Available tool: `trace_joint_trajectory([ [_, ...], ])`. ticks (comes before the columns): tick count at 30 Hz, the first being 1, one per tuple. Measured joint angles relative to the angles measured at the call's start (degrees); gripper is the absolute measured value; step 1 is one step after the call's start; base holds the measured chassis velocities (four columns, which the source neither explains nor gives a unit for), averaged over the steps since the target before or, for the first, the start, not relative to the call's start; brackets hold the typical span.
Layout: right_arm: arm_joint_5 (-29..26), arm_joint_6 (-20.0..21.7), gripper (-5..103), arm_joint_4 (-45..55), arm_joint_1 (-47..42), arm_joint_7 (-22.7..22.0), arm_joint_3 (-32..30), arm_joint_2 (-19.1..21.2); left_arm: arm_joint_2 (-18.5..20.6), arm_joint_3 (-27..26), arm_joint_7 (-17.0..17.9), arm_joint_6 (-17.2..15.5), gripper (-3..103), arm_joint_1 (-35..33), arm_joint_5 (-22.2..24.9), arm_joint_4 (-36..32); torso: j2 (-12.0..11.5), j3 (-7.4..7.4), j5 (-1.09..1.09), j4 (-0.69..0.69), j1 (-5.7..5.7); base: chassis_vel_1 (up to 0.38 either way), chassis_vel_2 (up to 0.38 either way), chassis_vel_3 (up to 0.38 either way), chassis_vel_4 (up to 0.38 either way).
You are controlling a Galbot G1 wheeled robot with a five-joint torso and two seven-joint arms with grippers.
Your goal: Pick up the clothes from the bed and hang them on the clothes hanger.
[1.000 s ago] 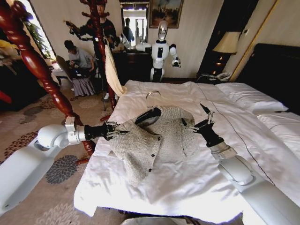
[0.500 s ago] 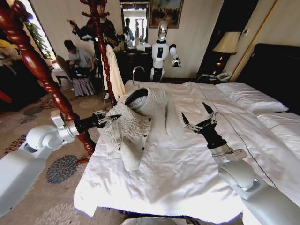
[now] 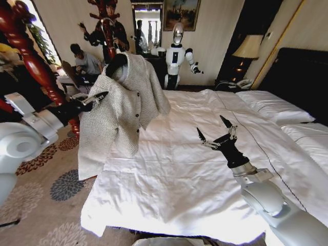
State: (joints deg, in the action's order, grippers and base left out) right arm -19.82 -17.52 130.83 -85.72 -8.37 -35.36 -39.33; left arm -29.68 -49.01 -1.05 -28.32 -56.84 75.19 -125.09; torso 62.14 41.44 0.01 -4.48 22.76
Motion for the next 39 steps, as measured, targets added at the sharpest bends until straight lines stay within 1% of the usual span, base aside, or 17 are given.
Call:
trace_joint_trajectory([
  [1,0.16,0.03,100,0.02,-0.07,0.00,0.00,0.03,-0.45,-0.67,1.26,-0.95,23,-0.35,0.60,-0.34,0.00,0.00,0.00,0.00,0.00,0.000,0.000,0.000,0.000],
  [2,0.16,0.03,100,0.02,-0.07,0.00,0.00,0.03,-0.45,-0.67,1.26,-0.95,23,-0.35,0.60,-0.34,0.00,0.00,0.00,0.00,0.00,0.000,0.000,0.000,0.000],
  [4,0.76,0.13,100,0.02,-0.22,-0.02,0.01,0.21,-1.58,-2.52,4.98,-3.12,23,-1.10,2.35,-0.84,-0.01,0.00,-0.02,0.01,0.00,0.000,0.000,0.000,0.000],
  [7,1.29,0.20,100,-0.16,-0.31,-0.07,0.02,0.32,-2.26,-5.17,7.47,-4.23,23,-1.66,3.72,-1.06,-0.01,0.00,-0.01,0.00,0.00,0.000,0.000,0.000,0.000],
  [8,1.29,0.20,100,-0.16,-0.31,-0.07,0.02,0.32,-2.26,-5.17,7.47,-4.23,23,-1.66,3.72,-1.06,-0.01,0.00,-0.01,0.00,0.00,0.000,0.000,0.000,0.000],
  [10,1.56,0.22,100,-0.40,-0.46,-0.11,0.02,0.33,-2.36,-7.97,10.64,-5.87,23,-1.95,5.61,-1.55,-0.01,0.00,0.00,0.01,0.00,0.000,0.000,0.000,0.000],
  [12,1.64,0.22,100,-0.42,-0.54,-0.11,0.02,0.33,-2.36,-8.51,11.47,-6.25,23,-1.97,6.26,-1.60,-0.01,0.00,0.00,0.01,0.00,0.000,0.000,0.000,0.000],
  [15,1.93,0.26,100,-0.58,-0.81,-0.15,0.02,0.53,-1.82,-11.68,15.02,-8.03,23,-2.06,9.11,-1.60,-0.01,0.00,-0.01,0.00,0.01,0.000,0.000,0.000,0.000],
  [16,1.93,0.26,100,-0.58,-0.81,-0.15,0.02,0.53,-1.82,-11.68,15.02,-8.03,23,-2.06,9.11,-1.60,-0.01,0.00,-0.01,0.00,0.01,0.000,0.000,0.000,0.000],
  [21,2.17,0.29,100,-1.40,-0.29,-0.18,0.24,0.64,-1.11,-14.83,19.45,-9.07,23,-1.57,12.32,-1.13,-0.01,0.00,-0.01,0.00,0.00,0.000,0.000,0.000,0.000],
  [23,2.22,0.29,100,-1.46,-0.24,-0.18,0.26,0.64,-1.09,-15.07,19.66,-9.15,23,-1.56,12.50,-1.09,-0.01,0.00,-0.01,0.00,0.00,0.000,0.000,0.000,0.000],
  [25,2.57,0.31,100,-1.70,-0.16,-0.19,0.31,0.43,-1.12,-16.96,20.69,-9.72,23,-1.57,13.29,-0.94,-0.01,0.00,0.00,0.00,0.01,0.000,0.000,0.000,0.000],
  [28,2.82,0.31,100,-1.77,-0.33,-0.22,0.22,0.25,-1.34,-17.94,20.81,-9.94,23,-1.77,13.51,-0.80,-0.01,0.00,0.01,0.01,0.00,0.000,0.000,0.000,0.000],
  [33,3.14,0.41,100,-1.86,-0.49,-0.30,-0.03,-0.03,-1.15,-18.30,19.65,-9.92,23,-1.28,14.05,0.55,-0.01,0.01,-0.02,0.00,0.00,0.000,0.000,0.000,0.000],
  [34,3.21,0.47,100,-1.89,-0.48,-0.31,-0.03,-0.10,-0.53,-18.10,18.44,-9.44,23,-0.48,14.06,1.57,-0.01,0.01,0.00,0.00,0.01,0.000,0.000,0.000,0.000],
  [36,3.38,0.48,100,-1.92,-0.48,-0.32,-0.03,-0.12,0.04,-17.82,17.57,-9.05,23,0.04,14.05,2.63,0.00,0.00,0.02,-0.01,0.00,0.000,0.000,0.000,0.000],
  [39,3.46,0.48,100,-1.94,-0.43,-0.34,-0.17,-0.19,0.28,-17.53,17.37,-8.84,23,0.44,14.01,3.75,-0.01,0.00,-0.01,0.00,0.00,0.000,0.000,0.000,0.000],
])
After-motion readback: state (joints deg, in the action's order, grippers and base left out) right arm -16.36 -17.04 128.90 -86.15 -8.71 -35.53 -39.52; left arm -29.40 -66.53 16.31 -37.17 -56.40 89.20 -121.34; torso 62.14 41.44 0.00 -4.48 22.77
